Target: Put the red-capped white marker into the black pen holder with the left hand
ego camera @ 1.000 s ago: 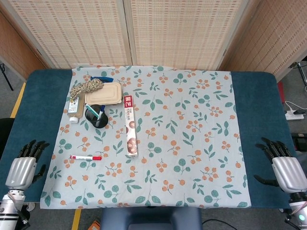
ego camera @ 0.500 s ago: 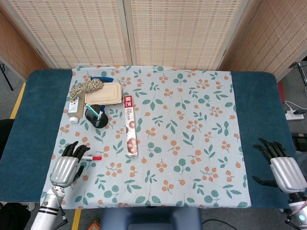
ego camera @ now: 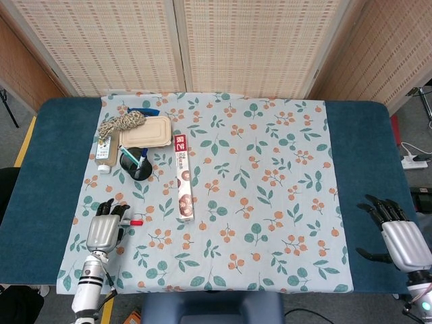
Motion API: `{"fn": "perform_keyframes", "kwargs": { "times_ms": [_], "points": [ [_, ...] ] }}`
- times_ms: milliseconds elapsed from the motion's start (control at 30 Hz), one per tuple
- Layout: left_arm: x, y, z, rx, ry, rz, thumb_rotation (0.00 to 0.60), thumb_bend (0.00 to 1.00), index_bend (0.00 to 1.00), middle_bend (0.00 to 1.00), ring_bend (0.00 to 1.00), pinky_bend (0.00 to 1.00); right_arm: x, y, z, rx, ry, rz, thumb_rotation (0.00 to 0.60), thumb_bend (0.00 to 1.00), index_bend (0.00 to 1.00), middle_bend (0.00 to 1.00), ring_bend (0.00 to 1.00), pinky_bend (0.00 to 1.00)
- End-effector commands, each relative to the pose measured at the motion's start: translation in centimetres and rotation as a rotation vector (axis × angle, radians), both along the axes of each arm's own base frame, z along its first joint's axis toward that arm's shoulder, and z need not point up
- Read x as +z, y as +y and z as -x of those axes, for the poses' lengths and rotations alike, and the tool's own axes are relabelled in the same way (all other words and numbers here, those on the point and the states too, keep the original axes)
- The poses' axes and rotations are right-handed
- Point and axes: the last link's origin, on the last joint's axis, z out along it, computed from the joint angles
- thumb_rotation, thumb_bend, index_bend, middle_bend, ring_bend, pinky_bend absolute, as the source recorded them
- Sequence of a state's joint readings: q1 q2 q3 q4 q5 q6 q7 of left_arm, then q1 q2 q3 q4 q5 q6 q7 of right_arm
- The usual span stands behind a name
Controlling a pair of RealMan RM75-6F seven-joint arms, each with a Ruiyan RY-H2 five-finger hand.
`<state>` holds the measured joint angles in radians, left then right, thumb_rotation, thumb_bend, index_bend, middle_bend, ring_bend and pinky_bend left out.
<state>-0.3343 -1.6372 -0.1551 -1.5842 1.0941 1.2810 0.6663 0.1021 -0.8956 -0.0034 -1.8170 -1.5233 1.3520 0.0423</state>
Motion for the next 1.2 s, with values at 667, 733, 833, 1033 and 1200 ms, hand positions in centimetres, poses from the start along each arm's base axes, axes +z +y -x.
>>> {"fn": "perform_keyframes", "kwargs": {
  "times_ms": [667,733,833,1033,1200],
  "points": [
    [-4.0,-0.5,-0.4,0.054,0.104,-0.047,0.600,0.39,0.31,0.35,0.06,0.10,0.5,-0.4,0.7,-0.020,-0.031,-0.004,0.600,0.00,0.20,0.06,0.11,0.09],
    [-4.2,-0.4,-0.4,0.051,0.110,-0.051,0.600,0.39,0.31,0.35,0.06,0.10,0.5,-0.3,0.7,-0.021,-0.032,-0.004,0.600,0.00,0.21,0.06,0.11,0.09],
    [-4.3,-0.2,-0.4,0.046,0.109,-0.060,0.600,0.39,0.32,0.36,0.07,0.10,0.5,-0.4,0.8,-0.022,-0.032,-0.003,0.600,0.00,0.21,0.06,0.11,0.09],
    [-4.4,0.0,-0.5,0.039,0.110,-0.067,0.600,0.39,0.33,0.39,0.08,0.11,0.5,-0.5,0.9,-0.029,-0.031,-0.003,0.600,0.00,0.21,0.06,0.11,0.09],
    [-4.6,0.0,0.0,0.052,0.114,-0.061,0.600,0.39,0.37,0.43,0.10,0.11,0.5,-0.5,0.9,-0.032,-0.030,-0.003,0.600,0.00,0.22,0.06,0.11,0.09]
  ]
}}
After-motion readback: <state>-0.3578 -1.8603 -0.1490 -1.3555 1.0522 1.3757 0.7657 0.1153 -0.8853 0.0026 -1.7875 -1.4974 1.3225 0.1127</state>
